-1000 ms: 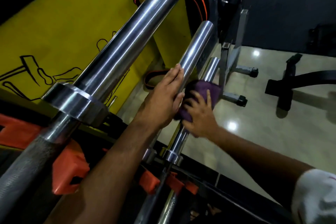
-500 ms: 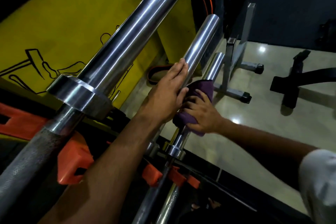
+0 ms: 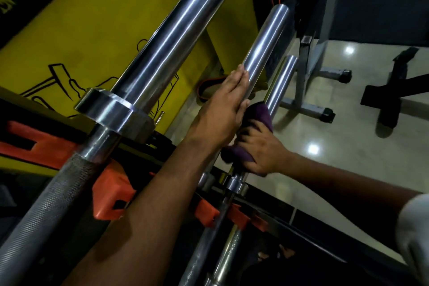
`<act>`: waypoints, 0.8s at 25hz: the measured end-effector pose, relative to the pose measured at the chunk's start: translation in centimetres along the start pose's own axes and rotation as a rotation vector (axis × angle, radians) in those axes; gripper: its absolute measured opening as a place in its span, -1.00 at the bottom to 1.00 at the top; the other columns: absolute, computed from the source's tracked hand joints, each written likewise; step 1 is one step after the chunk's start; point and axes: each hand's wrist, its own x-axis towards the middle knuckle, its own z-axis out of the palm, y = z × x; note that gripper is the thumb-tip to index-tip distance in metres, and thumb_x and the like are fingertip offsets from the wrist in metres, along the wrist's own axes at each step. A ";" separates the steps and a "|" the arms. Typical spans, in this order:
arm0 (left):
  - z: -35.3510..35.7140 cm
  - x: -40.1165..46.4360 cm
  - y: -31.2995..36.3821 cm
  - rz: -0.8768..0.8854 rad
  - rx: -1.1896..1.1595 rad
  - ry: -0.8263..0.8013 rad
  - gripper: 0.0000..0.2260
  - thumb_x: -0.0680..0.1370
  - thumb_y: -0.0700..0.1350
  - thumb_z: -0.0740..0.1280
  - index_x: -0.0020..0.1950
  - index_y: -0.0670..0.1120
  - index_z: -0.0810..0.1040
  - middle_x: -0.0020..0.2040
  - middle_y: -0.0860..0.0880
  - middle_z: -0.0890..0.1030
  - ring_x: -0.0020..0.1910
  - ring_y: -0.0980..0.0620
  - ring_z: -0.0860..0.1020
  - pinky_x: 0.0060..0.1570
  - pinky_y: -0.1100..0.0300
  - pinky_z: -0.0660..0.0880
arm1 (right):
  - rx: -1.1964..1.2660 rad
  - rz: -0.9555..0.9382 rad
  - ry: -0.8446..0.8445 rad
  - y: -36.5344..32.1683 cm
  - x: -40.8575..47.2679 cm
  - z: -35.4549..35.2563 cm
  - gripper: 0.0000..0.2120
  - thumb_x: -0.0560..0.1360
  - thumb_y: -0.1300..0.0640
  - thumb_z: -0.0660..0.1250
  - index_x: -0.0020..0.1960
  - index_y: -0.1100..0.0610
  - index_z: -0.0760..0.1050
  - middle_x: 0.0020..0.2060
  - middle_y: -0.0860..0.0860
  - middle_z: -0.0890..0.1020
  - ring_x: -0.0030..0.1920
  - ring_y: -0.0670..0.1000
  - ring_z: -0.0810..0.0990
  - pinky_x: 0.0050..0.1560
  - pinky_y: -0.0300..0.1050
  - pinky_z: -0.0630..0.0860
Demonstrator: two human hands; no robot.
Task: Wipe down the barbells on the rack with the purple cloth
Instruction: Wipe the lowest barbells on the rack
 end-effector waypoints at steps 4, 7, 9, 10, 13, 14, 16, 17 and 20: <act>0.0 0.0 -0.3 0.009 0.005 0.025 -0.46 0.69 -0.09 0.17 0.63 -0.07 0.04 0.65 0.04 -0.03 0.60 0.13 -0.01 0.40 0.37 0.07 | 0.094 0.345 0.099 -4.9 -0.6 1.8 -0.54 0.46 -0.17 0.21 0.15 0.12 0.61 0.09 0.03 0.64 0.35 0.14 0.46 0.58 0.25 -0.05; 0.0 0.0 -0.3 0.021 -0.016 0.028 -0.46 0.69 -0.10 0.18 0.63 -0.08 0.05 0.64 0.04 -0.01 0.59 0.13 0.00 0.41 0.39 0.04 | 0.258 0.192 0.088 -6.7 -3.4 3.2 -0.50 0.60 -0.24 0.07 0.33 0.06 0.46 0.24 0.00 0.57 0.47 0.12 0.35 0.56 0.28 -0.07; 0.1 -0.2 -0.3 0.011 -0.014 0.043 -0.46 0.69 -0.10 0.18 0.63 -0.07 0.05 0.64 0.05 0.00 0.59 0.14 0.00 0.40 0.38 0.06 | 0.225 0.070 -0.006 -4.2 -3.9 1.8 -0.47 0.64 -0.26 -0.01 0.40 0.04 0.42 0.34 -0.03 0.54 0.53 0.08 0.30 0.57 0.28 -0.02; 0.1 -0.2 -0.2 0.012 -0.017 0.047 -0.46 0.69 -0.10 0.18 0.63 -0.07 0.05 0.64 0.06 0.00 0.59 0.14 0.01 0.40 0.38 0.07 | 0.229 0.086 -0.023 -3.6 -4.2 0.7 -0.48 0.64 -0.24 0.02 0.42 0.04 0.43 0.37 -0.05 0.53 0.54 0.02 0.28 0.57 0.25 0.01; 0.2 -0.2 -0.2 0.003 -0.022 0.045 -0.46 0.69 -0.08 0.17 0.63 -0.05 0.04 0.64 0.08 -0.03 0.59 0.15 0.00 0.40 0.35 0.10 | 0.587 0.490 0.137 -4.2 -4.9 -2.1 -0.55 0.61 -0.18 0.12 0.36 0.00 0.51 0.33 -0.19 0.53 0.43 -0.31 0.32 0.53 -0.02 0.21; 0.2 -0.2 -0.1 -0.002 -0.016 0.036 -0.46 0.70 -0.07 0.17 0.63 -0.04 0.03 0.64 0.09 -0.04 0.59 0.16 -0.01 0.40 0.34 0.12 | 0.826 0.688 0.261 -4.7 -5.2 -3.6 -0.64 0.62 -0.12 0.15 0.29 -0.02 0.55 0.21 -0.24 0.60 0.28 -0.35 0.45 0.40 -0.12 0.35; 0.3 -0.3 0.0 -0.013 0.033 0.028 -0.44 0.69 -0.04 0.16 0.64 -0.03 0.00 0.64 0.07 -0.05 0.59 0.13 0.00 0.42 0.28 0.18 | 1.336 1.021 0.471 -5.0 -5.7 -6.3 -0.80 0.65 0.04 0.21 0.13 0.04 0.58 -0.09 -0.11 0.72 -0.08 -0.18 0.65 0.09 -0.04 0.49; 0.2 -0.3 0.2 0.002 0.086 0.036 -0.42 0.69 -0.01 0.17 0.64 -0.02 -0.02 0.65 0.04 -0.03 0.60 0.10 0.01 0.45 0.21 0.22 | 1.499 1.123 0.495 -4.5 -6.1 -7.6 -0.80 0.65 0.06 0.21 0.12 0.09 0.58 -0.13 -0.01 0.73 -0.15 -0.07 0.68 0.04 0.01 0.52; -0.6 -0.7 1.0 0.213 0.308 0.033 -0.34 0.65 0.18 0.13 0.64 -0.02 -0.06 0.64 -0.04 0.03 0.61 0.02 -0.02 0.54 -0.10 0.10 | 1.750 1.200 0.338 -2.7 -7.1 -12.7 -0.71 0.54 -0.01 0.32 0.18 0.13 0.57 -0.08 0.12 0.74 -0.17 0.07 0.72 0.03 0.03 0.56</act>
